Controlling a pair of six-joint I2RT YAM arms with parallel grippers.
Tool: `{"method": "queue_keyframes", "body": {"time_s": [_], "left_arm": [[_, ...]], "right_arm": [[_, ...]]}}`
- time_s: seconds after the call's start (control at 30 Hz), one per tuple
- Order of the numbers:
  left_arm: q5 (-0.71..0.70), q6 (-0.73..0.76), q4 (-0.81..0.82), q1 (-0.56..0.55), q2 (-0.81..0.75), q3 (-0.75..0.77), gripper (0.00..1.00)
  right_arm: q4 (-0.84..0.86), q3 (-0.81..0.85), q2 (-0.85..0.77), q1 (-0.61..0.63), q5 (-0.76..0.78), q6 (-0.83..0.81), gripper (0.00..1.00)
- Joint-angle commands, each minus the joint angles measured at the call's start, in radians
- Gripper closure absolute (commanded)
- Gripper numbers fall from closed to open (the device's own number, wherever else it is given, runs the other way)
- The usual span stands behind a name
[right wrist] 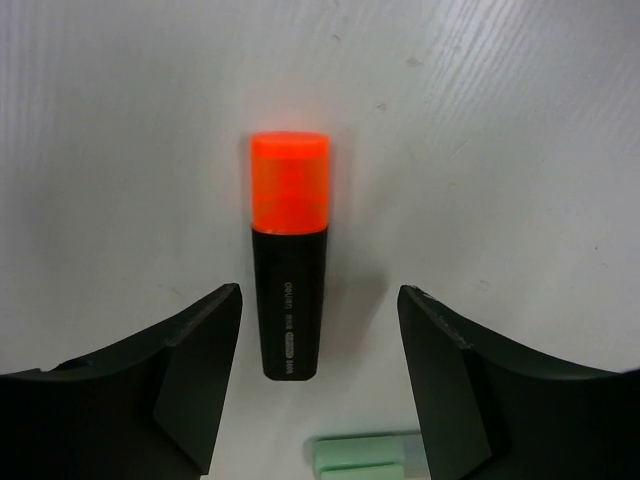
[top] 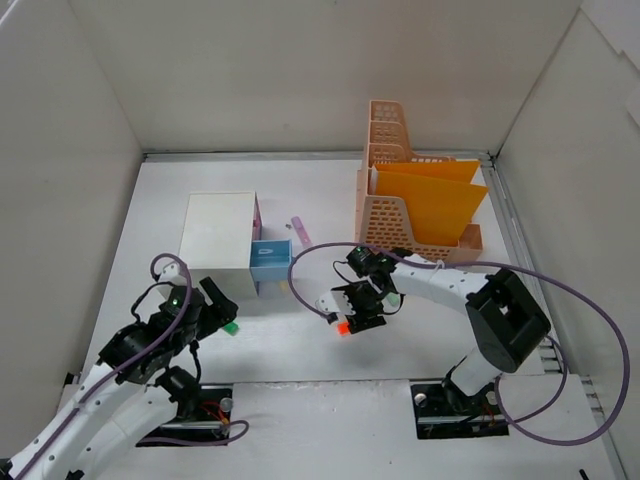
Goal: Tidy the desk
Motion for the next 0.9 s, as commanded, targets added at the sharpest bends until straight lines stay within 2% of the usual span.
{"method": "queue_keyframes", "body": {"time_s": [0.0,0.07,0.33,0.37,0.43,0.47,0.53,0.57,0.63,0.7,0.87], "left_arm": [[-0.030,-0.025,0.060,-0.017,0.019,0.009,0.31],[-0.036,-0.028,0.057,-0.026,0.013,0.005,0.31],[-0.042,-0.041,0.029,-0.026,-0.015,-0.008,0.31],[-0.041,-0.042,0.029,-0.026,-0.020,-0.015,0.31],[-0.039,-0.042,0.029,-0.026,-0.018,-0.015,0.31],[-0.039,-0.044,0.032,-0.026,-0.017,-0.018,0.32],[-0.038,-0.045,0.034,-0.026,-0.012,-0.019,0.32],[-0.038,-0.045,0.034,-0.026,-0.010,-0.017,0.31],[-0.039,-0.045,0.036,-0.026,-0.009,-0.019,0.32],[-0.039,-0.045,0.037,-0.026,-0.010,-0.020,0.32],[-0.038,-0.050,0.048,-0.026,-0.018,-0.035,0.32]], "right_arm": [[0.058,0.056,0.033,0.011,0.038,0.028,0.40],[0.058,0.056,0.047,0.011,0.044,0.023,0.40],[0.059,0.018,0.047,0.014,0.052,0.012,0.54],[0.059,0.008,0.048,0.009,0.055,0.015,0.61],[0.059,0.002,0.048,0.009,0.055,0.014,0.67],[0.061,-0.002,0.048,0.008,0.055,0.015,0.75],[0.058,0.002,0.039,0.004,0.052,0.037,0.84],[0.058,0.002,0.019,-0.003,0.049,0.043,0.93],[0.052,0.014,-0.013,0.000,0.038,0.060,1.00],[0.023,0.036,-0.067,0.001,0.023,0.081,1.00],[-0.053,0.226,-0.194,0.020,-0.005,0.236,1.00]]}}
